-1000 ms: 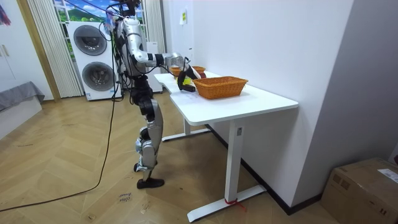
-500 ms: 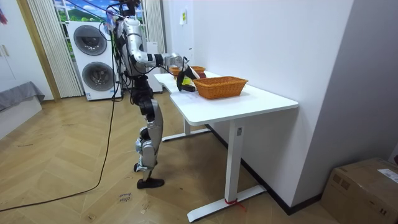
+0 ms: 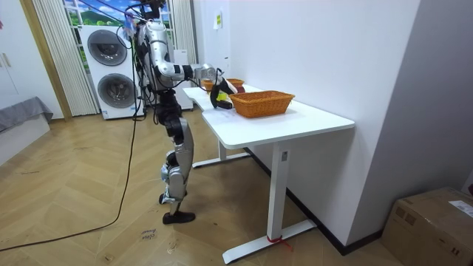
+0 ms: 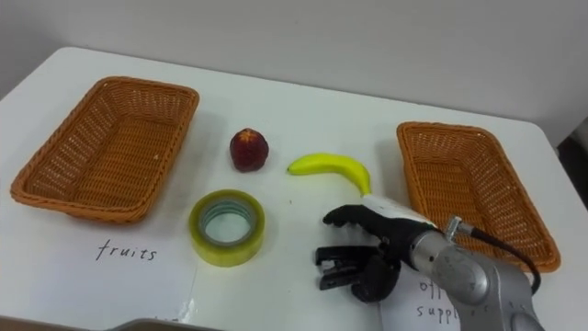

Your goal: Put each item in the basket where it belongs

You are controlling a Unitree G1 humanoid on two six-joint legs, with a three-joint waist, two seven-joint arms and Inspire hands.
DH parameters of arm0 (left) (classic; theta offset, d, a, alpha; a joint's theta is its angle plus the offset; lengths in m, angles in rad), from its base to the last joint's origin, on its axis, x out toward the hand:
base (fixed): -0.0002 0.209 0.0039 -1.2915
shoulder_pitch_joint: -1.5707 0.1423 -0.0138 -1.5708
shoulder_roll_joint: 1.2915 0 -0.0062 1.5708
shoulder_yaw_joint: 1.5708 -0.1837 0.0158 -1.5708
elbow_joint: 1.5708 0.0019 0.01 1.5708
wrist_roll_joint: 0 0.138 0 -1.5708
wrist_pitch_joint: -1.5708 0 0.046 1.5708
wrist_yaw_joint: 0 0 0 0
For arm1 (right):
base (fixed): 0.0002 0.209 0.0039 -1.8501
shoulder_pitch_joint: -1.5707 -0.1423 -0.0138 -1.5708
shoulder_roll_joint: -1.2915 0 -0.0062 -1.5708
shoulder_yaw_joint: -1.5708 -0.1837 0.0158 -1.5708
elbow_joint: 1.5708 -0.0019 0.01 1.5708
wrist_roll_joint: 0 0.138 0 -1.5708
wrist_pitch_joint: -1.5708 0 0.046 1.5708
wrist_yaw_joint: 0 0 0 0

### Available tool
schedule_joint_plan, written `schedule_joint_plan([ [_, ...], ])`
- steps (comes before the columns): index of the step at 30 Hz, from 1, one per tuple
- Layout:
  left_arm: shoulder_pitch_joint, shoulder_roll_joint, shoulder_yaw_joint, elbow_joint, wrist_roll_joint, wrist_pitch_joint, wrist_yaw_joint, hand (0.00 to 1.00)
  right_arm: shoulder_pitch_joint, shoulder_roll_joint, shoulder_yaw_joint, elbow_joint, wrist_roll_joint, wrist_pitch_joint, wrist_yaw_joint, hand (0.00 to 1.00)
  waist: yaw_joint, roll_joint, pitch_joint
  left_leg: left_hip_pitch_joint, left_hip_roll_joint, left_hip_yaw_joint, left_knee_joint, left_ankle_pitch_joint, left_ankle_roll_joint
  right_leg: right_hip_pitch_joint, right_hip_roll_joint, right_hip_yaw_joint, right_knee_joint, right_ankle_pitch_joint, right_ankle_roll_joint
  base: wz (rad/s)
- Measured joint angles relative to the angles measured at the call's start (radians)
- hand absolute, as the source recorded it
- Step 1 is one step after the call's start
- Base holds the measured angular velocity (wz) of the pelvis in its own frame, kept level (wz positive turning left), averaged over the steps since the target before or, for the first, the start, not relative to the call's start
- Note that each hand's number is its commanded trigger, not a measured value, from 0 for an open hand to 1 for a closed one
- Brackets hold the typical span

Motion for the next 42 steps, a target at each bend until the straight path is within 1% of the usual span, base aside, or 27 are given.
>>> schedule_joint_plan([
  [6, -0.001, 0.000, -0.001, 0.000, -0.001, 0.002, -0.002, 0.00, -0.026, 0.007, 0.021, 0.028, 0.002, 0.000, -0.035, 1.00, 0.000, 0.002, -0.0013, -0.003, 0.000, 0.000, 0.000, 0.000, 0.000, 0.000, 0.000, -0.002, -0.002, 0.000, 0.000, 0.00],
  [18, -0.002, 0.000, 0.000, -0.015, 0.000, 0.002, -0.003, 0.00, -0.014, 0.008, 0.023, 0.021, 0.053, 0.001, -0.035, 1.00, -0.003, -0.001, -0.0027, 0.000, 0.001, 0.000, 0.000, 0.000, 0.000, 0.008, 0.003, -0.002, -0.011, 0.002, 0.000, 0.00],
  [24, -0.002, 0.000, 0.001, -0.022, 0.000, 0.000, -0.003, 0.00, -0.005, 0.008, 0.023, 0.024, 0.068, 0.000, -0.041, 1.00, -0.003, -0.007, -0.0012, 0.004, 0.001, 0.000, -0.002, 0.000, 0.000, 0.010, 0.003, -0.001, -0.011, 0.004, 0.000, 0.00],
  [28, -0.001, 0.001, 0.001, -0.022, 0.000, -0.002, -0.002, 0.00, 0.013, 0.008, 0.020, 0.021, 0.118, -0.008, -0.050, 1.00, -0.004, -0.010, -0.0009, -0.002, 0.000, -0.001, -0.001, 0.000, 0.000, 0.007, 0.003, 0.000, -0.012, 0.004, 0.000, 0.00],
  [31, 0.001, 0.002, 0.002, -0.022, -0.004, -0.005, 0.000, 0.00, 0.013, 0.008, 0.020, 0.012, 0.123, -0.010, -0.052, 1.00, -0.007, -0.010, -0.0006, -0.003, -0.001, -0.001, 0.000, 0.000, 0.000, 0.006, 0.002, -0.001, -0.012, 0.005, 0.001, 0.00],
  [34, 0.006, 0.001, 0.005, -0.022, -0.012, -0.006, 0.002, 0.00, 0.014, 0.008, 0.017, -0.024, 0.126, -0.010, -0.049, 1.00, -0.015, -0.007, 0.0013, -0.003, -0.001, 0.000, -0.001, 0.000, 0.000, 0.006, 0.002, -0.002, -0.012, 0.005, 0.001, 0.00],
  [36, 0.009, -0.005, 0.029, -0.021, -0.009, -0.006, 0.002, 0.00, 0.008, 0.008, -0.003, -0.072, 0.126, -0.015, -0.049, 1.00, -0.026, -0.005, 0.0020, -0.002, 0.000, 0.000, -0.001, 0.000, 0.000, 0.006, 0.002, -0.001, -0.010, 0.005, 0.001, 0.00],
  [37, 0.010, -0.007, 0.041, -0.021, -0.008, -0.006, 0.002, 0.00, 0.004, 0.008, -0.016, -0.079, 0.127, -0.023, -0.049, 1.00, -0.028, -0.005, 0.0022, -0.002, 0.000, 0.000, -0.002, 0.000, 0.000, 0.005, 0.002, -0.001, -0.009, 0.005, 0.001, -0.04],
  [39, 0.016, -0.009, 0.061, -0.022, -0.009, -0.011, 0.005, 0.00, -0.005, 0.007, -0.070, -0.115, 0.134, -0.039, -0.062, 1.00, -0.029, -0.005, 0.0024, -0.001, 0.000, 0.000, -0.003, 0.000, 0.000, 0.001, 0.002, 0.003, -0.001, 0.005, 0.001, -0.04],
  [40, 0.018, -0.008, 0.066, -0.022, -0.010, -0.013, 0.005, 0.00, -0.010, 0.008, -0.082, -0.116, 0.139, -0.045, -0.070, 1.00, -0.031, -0.004, 0.0027, 0.000, 0.001, 0.000, -0.003, 0.000, 0.000, 0.000, 0.002, 0.004, 0.004, 0.005, 0.001, 0.00],
  [42, 0.020, -0.008, 0.082, -0.022, -0.009, -0.023, 0.005, 0.00, -0.019, 0.009, -0.133, -0.121, 0.171, -0.066, -0.104, 1.00, -0.037, -0.004, 0.0038, -0.003, 0.001, 0.000, -0.002, 0.000, 0.000, 0.001, 0.002, 0.003, 0.005, 0.005, 0.001, 0.00],
])
